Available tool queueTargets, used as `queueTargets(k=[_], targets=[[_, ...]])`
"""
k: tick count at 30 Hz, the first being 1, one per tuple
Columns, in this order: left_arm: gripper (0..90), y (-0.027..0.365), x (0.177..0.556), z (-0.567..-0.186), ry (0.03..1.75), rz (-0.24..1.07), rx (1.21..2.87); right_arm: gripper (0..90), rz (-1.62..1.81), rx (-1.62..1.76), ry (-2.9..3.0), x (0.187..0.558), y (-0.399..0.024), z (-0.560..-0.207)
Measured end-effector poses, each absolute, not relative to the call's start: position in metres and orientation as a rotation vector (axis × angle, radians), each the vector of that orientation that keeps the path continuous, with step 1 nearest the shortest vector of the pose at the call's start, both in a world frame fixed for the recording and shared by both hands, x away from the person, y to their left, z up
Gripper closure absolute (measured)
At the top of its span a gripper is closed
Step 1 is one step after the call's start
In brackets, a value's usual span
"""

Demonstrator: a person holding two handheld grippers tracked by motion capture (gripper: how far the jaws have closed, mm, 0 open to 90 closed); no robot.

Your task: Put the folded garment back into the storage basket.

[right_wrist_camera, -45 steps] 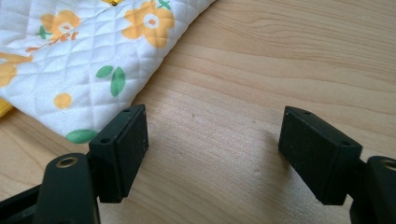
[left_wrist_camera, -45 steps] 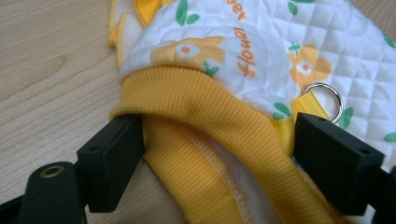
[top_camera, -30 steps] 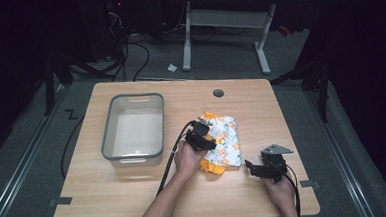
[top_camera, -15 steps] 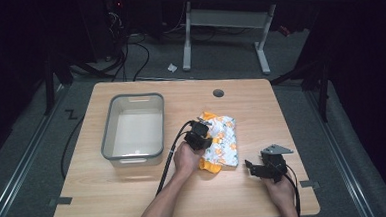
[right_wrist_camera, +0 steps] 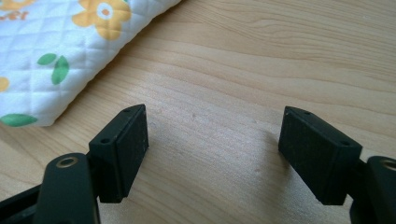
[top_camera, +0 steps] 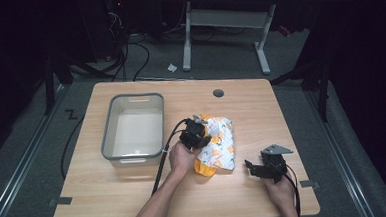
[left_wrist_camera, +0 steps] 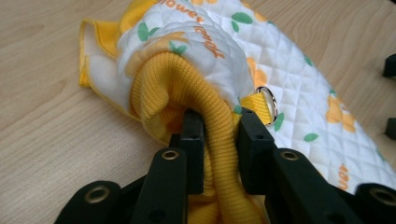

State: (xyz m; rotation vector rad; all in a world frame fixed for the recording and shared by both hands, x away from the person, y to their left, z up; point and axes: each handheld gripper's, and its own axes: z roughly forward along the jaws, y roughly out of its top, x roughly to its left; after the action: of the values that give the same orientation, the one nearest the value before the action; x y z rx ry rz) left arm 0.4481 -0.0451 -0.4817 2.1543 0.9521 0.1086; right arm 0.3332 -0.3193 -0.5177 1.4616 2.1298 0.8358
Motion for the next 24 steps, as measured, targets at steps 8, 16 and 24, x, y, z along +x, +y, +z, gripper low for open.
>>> queueTargets(k=[8, 16, 24], targets=[[74.6, -0.036, 0.439, -0.466, 0.910, 0.110, 2.105, 24.2, 0.835, 1.461, 2.130, 0.333, -0.319, -0.518], [74.7, -0.026, 0.430, -0.449, 0.873, 0.122, 2.070, 24.2, 0.834, 1.461, 2.131, 0.333, -0.319, -0.518], [74.6, -0.018, 0.422, -0.438, 0.850, 0.136, 2.050, 24.2, 0.836, 1.461, 2.131, 0.333, -0.319, -0.518]])
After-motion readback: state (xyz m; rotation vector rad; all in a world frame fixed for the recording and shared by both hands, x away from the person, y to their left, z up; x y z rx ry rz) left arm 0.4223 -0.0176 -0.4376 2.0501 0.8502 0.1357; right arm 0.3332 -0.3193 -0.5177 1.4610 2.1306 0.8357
